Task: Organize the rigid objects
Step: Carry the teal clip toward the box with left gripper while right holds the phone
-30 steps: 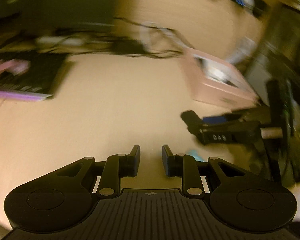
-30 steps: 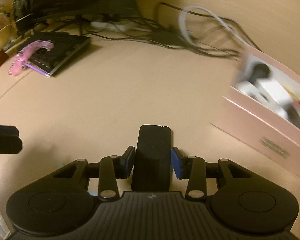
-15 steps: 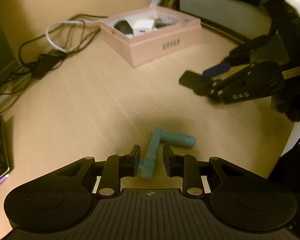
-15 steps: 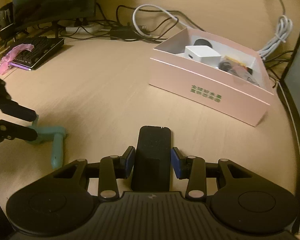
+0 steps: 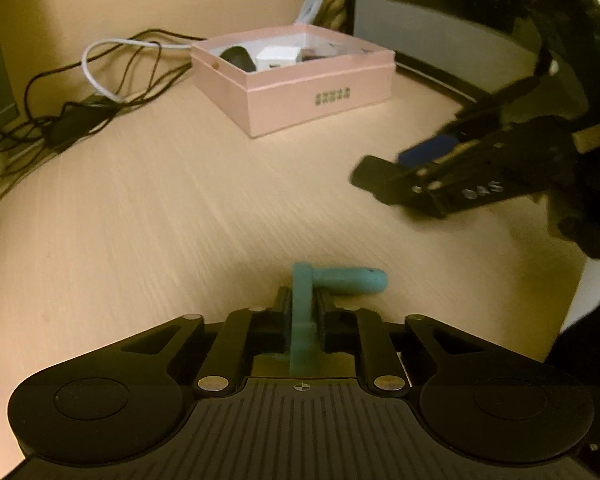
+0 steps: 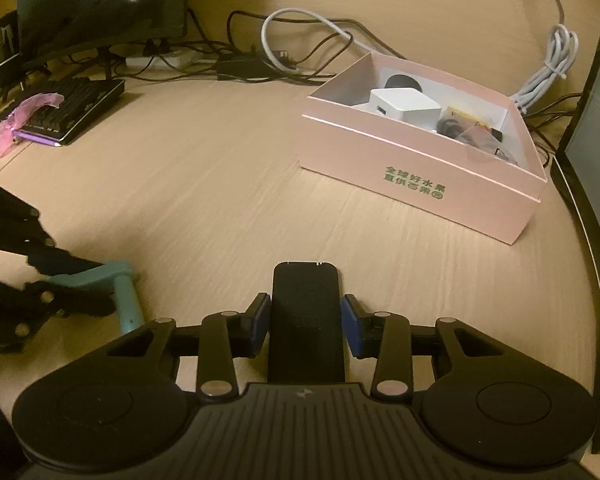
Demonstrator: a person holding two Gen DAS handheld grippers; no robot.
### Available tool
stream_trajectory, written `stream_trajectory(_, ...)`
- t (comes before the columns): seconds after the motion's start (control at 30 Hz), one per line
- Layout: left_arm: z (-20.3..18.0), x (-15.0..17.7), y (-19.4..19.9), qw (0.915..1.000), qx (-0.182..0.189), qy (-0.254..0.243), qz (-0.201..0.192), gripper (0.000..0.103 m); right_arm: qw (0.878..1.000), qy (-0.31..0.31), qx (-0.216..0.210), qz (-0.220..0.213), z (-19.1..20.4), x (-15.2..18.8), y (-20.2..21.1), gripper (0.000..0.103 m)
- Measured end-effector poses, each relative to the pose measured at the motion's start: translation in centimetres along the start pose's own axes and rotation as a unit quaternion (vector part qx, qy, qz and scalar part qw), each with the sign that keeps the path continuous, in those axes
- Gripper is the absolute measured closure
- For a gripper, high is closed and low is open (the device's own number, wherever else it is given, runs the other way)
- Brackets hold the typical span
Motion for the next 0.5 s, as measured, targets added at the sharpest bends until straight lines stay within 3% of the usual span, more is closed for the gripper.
stream_trajectory(0.2,0.9,-1.7,-0.4,0.9992,0.012,0.038,-0.003,0.089,1.0,-0.02,0.003,-0.014,-1.3,0.3,2.4,0.065)
stream_trajectory(0.5,0.2,-6.3,3.7,0.9969,0.05,0.031,-0.052,0.089,0.996,-0.066,0.013,-0.051,-4.1,1.2,6.9,0.065)
Point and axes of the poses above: each gripper's, at about its wrist camera, not at the fingertips, and y roughly against the way its jaws point, z to its left, x to its underside, the point moved 10 cm from there along -y, roughly the way its jaws point, and after that the axes turned 13 degrees about z, right-handed, at the moved point
